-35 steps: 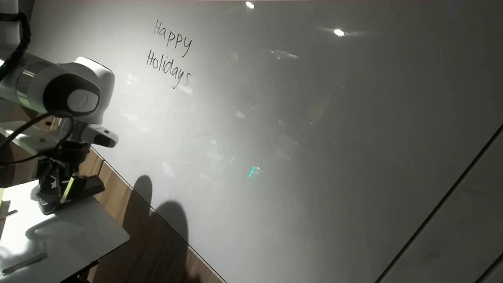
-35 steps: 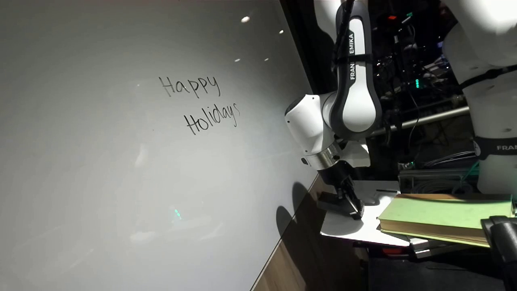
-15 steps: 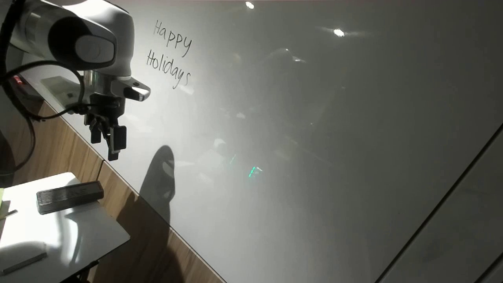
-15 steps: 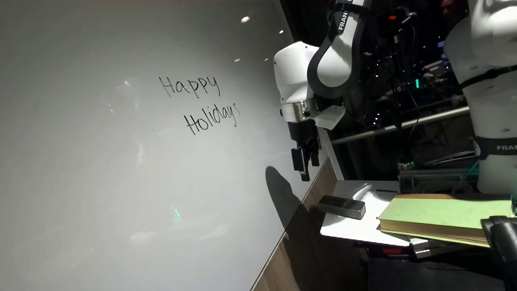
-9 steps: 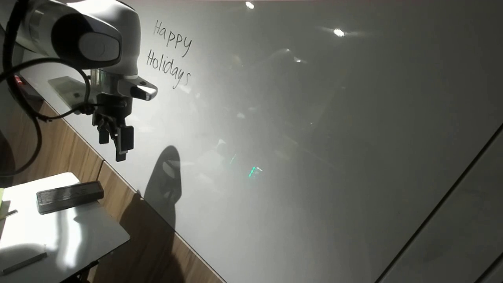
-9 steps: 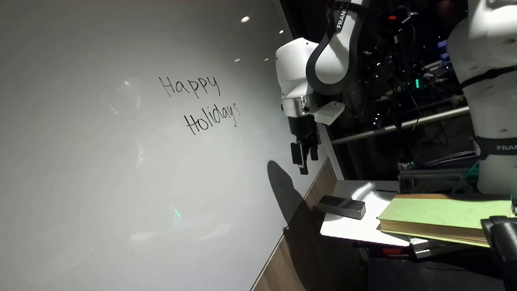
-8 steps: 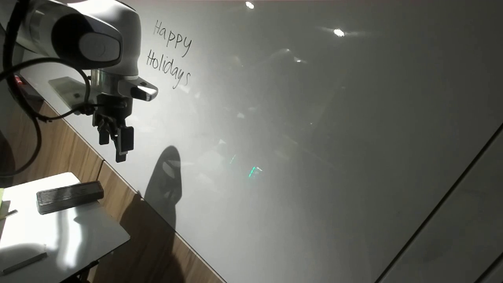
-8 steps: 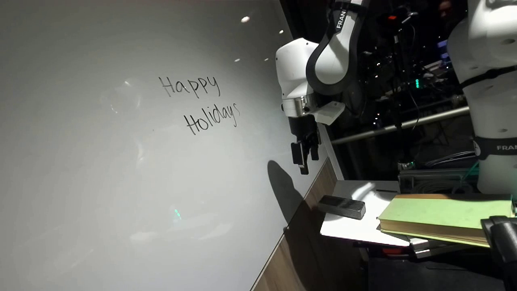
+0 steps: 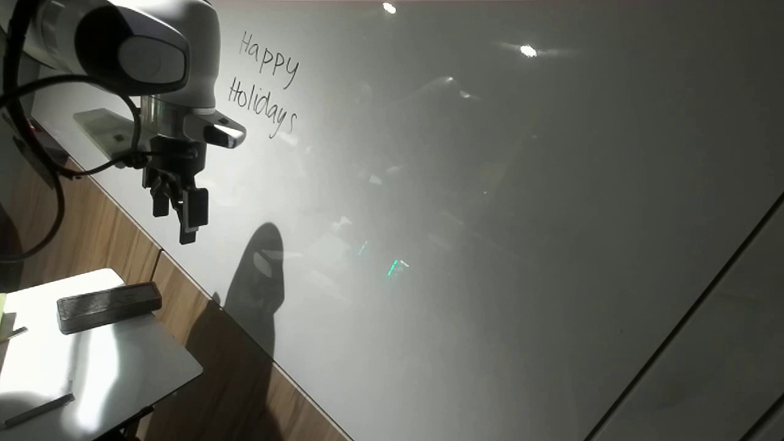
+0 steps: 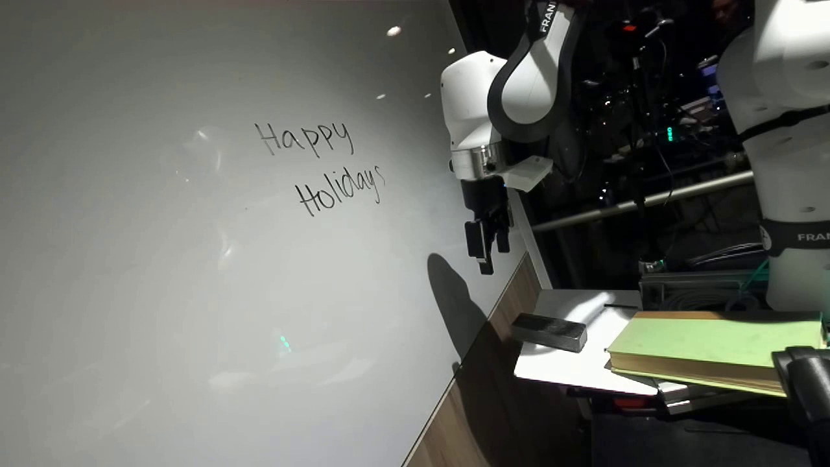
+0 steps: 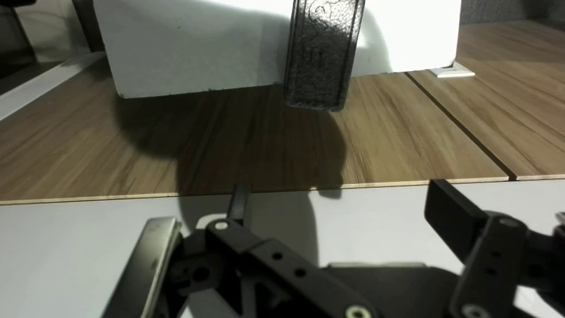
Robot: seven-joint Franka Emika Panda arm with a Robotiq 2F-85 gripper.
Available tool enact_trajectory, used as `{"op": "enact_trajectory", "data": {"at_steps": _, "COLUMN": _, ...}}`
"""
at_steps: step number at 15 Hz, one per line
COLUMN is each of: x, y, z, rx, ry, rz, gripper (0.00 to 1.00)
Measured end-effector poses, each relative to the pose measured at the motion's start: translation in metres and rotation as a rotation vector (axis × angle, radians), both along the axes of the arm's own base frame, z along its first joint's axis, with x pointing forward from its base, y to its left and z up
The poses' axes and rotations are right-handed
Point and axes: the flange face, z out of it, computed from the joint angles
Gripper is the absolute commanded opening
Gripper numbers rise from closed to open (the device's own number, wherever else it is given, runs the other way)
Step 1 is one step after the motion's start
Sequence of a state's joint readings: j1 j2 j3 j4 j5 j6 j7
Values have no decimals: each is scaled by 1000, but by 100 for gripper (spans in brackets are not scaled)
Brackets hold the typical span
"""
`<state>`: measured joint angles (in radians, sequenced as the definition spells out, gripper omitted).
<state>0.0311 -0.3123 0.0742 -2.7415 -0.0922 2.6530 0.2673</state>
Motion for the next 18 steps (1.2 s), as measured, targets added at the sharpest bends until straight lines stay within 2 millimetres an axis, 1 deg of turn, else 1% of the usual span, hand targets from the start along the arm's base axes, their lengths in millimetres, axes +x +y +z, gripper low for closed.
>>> {"op": "enact_trajectory", "data": {"at_steps": 3, "x": -1, "y": -1, "z": -1, "rx": -1, "ry": 2, "rz": -1, "gripper": 100}}
{"op": "enact_trajectory", "data": {"at_steps": 6, "x": 0, "y": 3, "z": -9, "rx": 2, "ry": 2, "rz": -1, "gripper": 100}}
{"op": "enact_trajectory", "data": {"at_steps": 10, "x": 0, "y": 26, "z": -34, "rx": 14, "ry": -1, "rz": -8, "gripper": 100}}
{"op": "enact_trajectory", "data": {"at_steps": 13, "x": -4, "y": 41, "z": -56, "rx": -22, "ry": 21, "rz": -16, "gripper": 100}}
{"op": "enact_trajectory", "data": {"at_steps": 15, "x": -7, "y": 44, "z": -65, "rx": -60, "ry": 21, "rz": -28, "gripper": 100}}
{"op": "enact_trajectory", "data": {"at_steps": 18, "x": -11, "y": 43, "z": -73, "rx": -100, "ry": 16, "rz": -40, "gripper": 100}}
